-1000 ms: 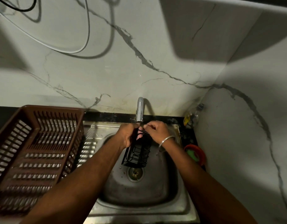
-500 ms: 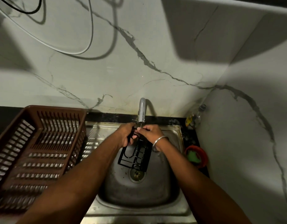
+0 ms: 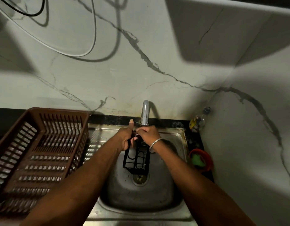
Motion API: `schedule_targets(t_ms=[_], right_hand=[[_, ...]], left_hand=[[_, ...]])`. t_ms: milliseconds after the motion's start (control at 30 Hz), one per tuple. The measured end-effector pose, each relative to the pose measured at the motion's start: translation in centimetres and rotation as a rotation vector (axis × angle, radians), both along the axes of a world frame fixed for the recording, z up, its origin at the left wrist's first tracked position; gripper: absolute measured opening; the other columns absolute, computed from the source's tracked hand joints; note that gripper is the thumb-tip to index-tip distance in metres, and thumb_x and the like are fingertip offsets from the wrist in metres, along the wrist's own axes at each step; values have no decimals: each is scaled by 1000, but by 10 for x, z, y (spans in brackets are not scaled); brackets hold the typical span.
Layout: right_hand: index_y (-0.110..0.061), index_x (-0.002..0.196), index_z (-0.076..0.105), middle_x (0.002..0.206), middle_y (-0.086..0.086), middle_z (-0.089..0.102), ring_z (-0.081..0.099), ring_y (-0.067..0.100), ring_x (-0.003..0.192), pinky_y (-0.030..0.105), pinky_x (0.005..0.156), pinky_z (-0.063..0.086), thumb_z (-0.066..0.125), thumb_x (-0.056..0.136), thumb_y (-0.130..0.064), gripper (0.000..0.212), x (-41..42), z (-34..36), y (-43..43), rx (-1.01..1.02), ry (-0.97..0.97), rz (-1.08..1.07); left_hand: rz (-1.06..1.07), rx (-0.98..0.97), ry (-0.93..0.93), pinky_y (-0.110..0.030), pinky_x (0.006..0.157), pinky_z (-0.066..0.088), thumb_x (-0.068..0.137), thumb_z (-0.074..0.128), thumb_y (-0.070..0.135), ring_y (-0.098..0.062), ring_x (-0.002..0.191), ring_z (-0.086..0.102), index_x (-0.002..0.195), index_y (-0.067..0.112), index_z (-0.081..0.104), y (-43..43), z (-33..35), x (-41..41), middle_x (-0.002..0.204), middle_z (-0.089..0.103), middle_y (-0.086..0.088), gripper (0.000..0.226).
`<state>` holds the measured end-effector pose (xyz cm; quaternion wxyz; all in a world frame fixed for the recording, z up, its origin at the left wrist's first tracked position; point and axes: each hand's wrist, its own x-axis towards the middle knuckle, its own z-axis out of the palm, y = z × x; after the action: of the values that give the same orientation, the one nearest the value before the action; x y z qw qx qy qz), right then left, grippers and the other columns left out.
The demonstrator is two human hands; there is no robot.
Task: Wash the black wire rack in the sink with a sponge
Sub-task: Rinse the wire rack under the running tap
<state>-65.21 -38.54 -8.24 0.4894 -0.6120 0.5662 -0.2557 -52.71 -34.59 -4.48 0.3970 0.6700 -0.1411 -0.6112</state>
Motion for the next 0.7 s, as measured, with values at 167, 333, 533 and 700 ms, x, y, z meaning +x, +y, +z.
schedule_targets(t_ms=[167, 333, 533, 700], right_hand=[[-13, 81, 82, 77, 3, 76, 65, 12, 71, 29, 72, 54, 73, 96, -20, 19, -5, -3, 2, 13, -101, 7], [-11, 90, 82, 84, 7, 78, 71, 18, 79, 37, 78, 56, 69, 100, -26, 22, -13, -8, 7, 50, -141, 44], [-13, 112, 81, 111, 7, 79, 73, 22, 109, 44, 105, 54, 64, 99, -39, 34, -12, -10, 13, 97, -92, 143], [-20, 139, 65, 135, -1, 65, 56, 8, 120, 19, 100, 39, 56, 107, -38, 38, -22, 2, 4, 117, 90, 371]], left_hand=[[54, 8, 20, -15, 35, 34, 108, 55, 54, -10, 39, 48, 92, 8, 62, -1, -5, 4, 60, 61, -6, 49], [88, 32, 6, -13, 31, 29, 112, 50, 27, -9, 33, 43, 89, 7, 59, 4, -8, 12, 58, 57, -6, 32], [27, -30, -65, -14, 36, 18, 105, 50, 22, -10, 37, 36, 79, 14, 57, 14, -13, 16, 56, 51, 2, 28], [-27, -155, -52, -14, 34, 20, 102, 56, 19, -10, 38, 35, 73, 15, 55, 25, -17, 31, 56, 49, 2, 29]])
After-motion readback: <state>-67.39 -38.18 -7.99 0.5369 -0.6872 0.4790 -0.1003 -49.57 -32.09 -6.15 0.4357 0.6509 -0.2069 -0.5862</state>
